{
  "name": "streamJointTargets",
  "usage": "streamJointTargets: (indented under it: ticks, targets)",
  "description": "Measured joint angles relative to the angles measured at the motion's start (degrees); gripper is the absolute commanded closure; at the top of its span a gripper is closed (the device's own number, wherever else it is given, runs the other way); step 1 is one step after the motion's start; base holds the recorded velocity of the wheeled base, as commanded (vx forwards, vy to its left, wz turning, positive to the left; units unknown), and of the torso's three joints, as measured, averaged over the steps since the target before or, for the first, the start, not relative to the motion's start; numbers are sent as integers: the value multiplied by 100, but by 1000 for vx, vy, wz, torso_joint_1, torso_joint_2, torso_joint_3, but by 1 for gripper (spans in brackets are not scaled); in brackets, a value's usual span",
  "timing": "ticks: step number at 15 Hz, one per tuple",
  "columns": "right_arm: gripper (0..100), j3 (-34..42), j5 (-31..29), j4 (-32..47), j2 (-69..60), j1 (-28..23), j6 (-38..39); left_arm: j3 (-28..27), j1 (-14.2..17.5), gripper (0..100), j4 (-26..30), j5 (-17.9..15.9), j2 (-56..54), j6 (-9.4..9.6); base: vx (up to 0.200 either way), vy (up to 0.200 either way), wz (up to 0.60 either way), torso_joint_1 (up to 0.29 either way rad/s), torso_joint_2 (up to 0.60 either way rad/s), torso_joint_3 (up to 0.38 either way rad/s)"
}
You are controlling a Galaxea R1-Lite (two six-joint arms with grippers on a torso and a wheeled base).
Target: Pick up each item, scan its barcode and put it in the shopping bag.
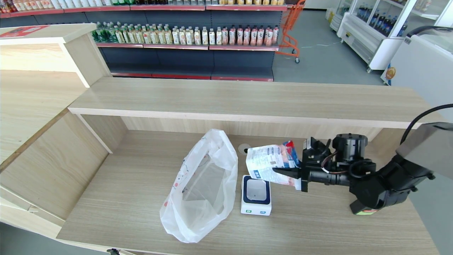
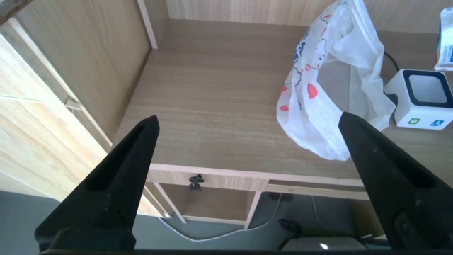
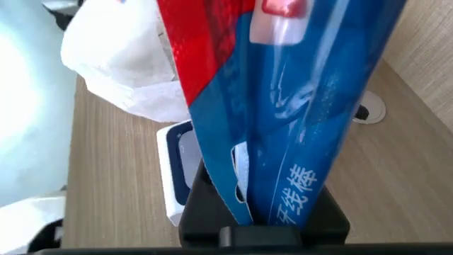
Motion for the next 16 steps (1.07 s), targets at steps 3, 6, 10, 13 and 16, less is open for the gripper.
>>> streamJointTargets:
  ticks: [3,6,10,13,16]
  targets:
    - [100,506,-581,764,-1226,-285,2448,0,0,0,2,-1,0,0,0,0,0,0,0,0]
    - [100,741,-1273,3463,-2282,-651,2878,0,0,0,2,0,0,0,0,0,0,0,0,0]
    - [100,1140,-1574,4270,-3222,-792,3293,0,0,0,2,-1,0,0,0,0,0,0,0,0]
    - [100,1259,-1574,4273,-3558,-781,3557,0,0,0,0,-1,0,-17,0,67,0,1,-1,1]
    - [100,1257,-1586,4286,-3735,-740,4095,0,0,0,0,2,0,-28,0,200,0,2,1,2]
